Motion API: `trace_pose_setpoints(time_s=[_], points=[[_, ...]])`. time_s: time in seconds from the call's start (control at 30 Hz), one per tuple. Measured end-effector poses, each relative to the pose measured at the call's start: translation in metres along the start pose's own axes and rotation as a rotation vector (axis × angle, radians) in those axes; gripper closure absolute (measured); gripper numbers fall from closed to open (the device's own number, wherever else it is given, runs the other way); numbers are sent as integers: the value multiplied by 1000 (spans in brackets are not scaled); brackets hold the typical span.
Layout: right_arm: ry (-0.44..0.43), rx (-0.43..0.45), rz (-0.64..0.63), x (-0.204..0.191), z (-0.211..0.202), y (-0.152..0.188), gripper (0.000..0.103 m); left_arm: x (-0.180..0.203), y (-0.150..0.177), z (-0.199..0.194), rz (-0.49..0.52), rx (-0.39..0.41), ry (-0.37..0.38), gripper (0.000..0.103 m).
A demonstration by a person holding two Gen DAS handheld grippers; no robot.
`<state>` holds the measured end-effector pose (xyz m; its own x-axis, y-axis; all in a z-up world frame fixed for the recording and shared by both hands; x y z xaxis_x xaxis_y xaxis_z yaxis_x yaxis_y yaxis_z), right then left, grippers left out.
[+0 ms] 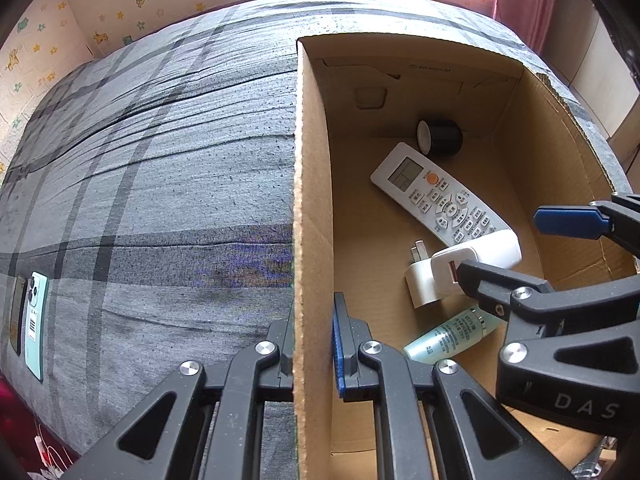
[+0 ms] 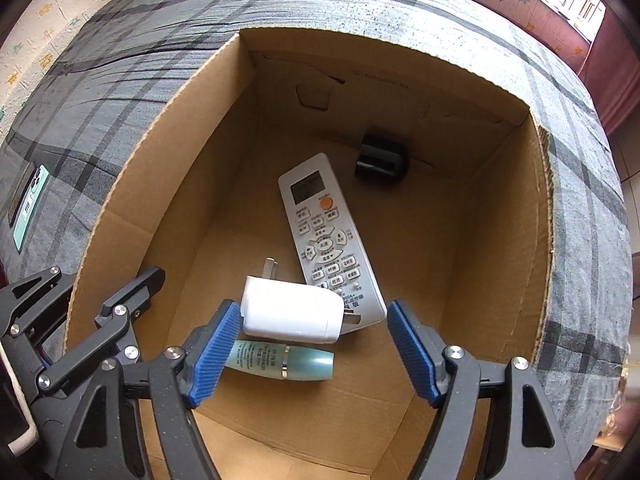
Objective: Organize rigid objects
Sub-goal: 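Lower the white charger into the box and open the right gripper, then withdraw the right gripper from the box toward the keys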
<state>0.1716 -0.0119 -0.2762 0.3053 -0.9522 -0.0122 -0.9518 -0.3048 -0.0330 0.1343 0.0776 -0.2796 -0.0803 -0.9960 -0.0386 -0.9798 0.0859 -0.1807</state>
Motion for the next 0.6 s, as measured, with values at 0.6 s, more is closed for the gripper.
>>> trace_pose_setpoints(time_s=[0.6], points=[[28, 103, 2, 20, -43, 11, 9, -2, -2, 1, 2, -4, -4, 90]])
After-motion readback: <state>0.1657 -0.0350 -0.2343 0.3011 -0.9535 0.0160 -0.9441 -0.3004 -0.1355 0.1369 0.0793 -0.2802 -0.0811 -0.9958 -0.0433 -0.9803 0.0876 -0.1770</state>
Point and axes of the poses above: each gripper's, at about its wrist camera, not at the fingertips, and z roughly the way its jaws point, x to its right, y to its underside, the point moved 10 cm from there along z, roughly the way its jaws point, and after that the axes turned 12 degrees about -x, right-handed, at the moved point
